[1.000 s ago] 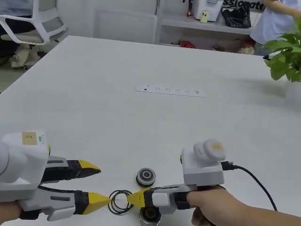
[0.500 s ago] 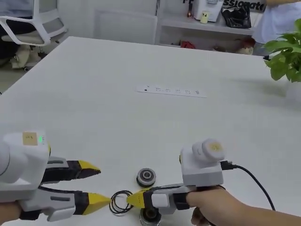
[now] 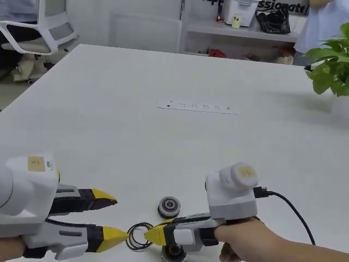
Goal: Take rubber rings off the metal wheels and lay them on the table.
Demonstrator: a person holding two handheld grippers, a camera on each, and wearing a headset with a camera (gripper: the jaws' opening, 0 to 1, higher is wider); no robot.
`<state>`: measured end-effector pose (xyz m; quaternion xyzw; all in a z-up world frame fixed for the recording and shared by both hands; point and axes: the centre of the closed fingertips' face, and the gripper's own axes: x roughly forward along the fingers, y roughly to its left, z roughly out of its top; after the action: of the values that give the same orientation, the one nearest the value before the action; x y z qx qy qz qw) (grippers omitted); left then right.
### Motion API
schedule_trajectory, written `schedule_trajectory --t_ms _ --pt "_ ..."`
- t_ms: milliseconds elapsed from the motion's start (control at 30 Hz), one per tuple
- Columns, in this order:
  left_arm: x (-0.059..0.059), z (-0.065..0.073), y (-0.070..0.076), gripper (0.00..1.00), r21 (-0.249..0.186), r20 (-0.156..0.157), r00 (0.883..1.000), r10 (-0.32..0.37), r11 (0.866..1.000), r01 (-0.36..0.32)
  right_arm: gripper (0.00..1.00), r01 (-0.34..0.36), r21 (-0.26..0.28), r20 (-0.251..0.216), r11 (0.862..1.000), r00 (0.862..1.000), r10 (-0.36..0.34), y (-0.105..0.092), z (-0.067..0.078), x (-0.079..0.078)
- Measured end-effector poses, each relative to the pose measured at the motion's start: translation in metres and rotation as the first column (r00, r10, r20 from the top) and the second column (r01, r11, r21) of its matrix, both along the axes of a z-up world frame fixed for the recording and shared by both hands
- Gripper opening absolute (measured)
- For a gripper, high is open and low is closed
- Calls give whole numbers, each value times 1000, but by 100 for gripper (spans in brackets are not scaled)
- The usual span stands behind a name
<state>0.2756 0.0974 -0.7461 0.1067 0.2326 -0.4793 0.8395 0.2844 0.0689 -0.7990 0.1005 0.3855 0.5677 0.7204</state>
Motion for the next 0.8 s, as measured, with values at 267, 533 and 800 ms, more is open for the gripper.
schedule_trajectory --t_ms 267,533,800 --pt "-1 0 1 40 3 -1 1000 0 1000 0 13 1 0 23 1000 1000 -1 -1 3 2" --pt "-2 0 2 40 3 -3 1000 1 1000 -1 13 -22 -12 47 1000 999 22 0 3 0" --pt "1 1 2 40 4 -2 1000 2 1000 -2 14 20 26 63 999 998 -22 -8 17 15"
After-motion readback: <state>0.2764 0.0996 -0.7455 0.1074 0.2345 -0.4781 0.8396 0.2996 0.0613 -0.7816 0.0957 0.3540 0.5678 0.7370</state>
